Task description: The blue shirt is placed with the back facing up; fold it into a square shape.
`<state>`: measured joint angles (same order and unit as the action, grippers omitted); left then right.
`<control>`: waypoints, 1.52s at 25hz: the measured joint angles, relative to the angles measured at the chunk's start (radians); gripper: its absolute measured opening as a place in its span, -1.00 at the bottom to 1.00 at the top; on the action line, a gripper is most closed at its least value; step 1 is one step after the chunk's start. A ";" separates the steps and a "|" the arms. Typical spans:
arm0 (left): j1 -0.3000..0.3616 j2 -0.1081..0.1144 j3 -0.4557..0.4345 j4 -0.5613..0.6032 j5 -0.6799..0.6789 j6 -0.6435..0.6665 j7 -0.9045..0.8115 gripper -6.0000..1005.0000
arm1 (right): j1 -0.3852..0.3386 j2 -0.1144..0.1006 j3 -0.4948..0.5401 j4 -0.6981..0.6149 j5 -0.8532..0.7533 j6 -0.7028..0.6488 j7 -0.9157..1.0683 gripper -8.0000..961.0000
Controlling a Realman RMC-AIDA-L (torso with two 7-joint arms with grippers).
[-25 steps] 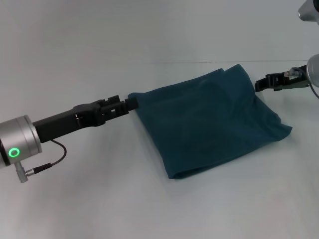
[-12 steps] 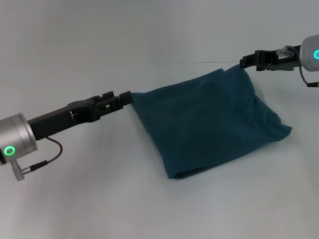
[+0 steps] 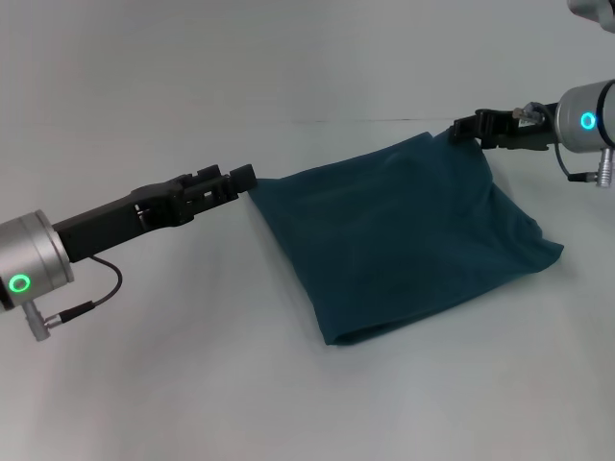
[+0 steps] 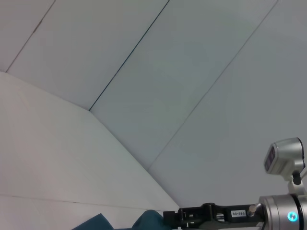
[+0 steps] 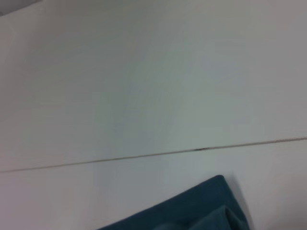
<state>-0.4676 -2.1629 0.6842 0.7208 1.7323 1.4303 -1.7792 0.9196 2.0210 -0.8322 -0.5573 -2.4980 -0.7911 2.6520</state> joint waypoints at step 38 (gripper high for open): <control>0.005 0.000 0.000 -0.023 -0.024 -0.013 0.015 0.71 | 0.029 0.026 -0.015 0.067 0.027 0.124 -0.021 -0.50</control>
<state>-0.4622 -2.1629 0.6842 0.6975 1.7083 1.4173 -1.7640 0.9481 2.0473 -0.8467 -0.4901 -2.4710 -0.6668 2.6311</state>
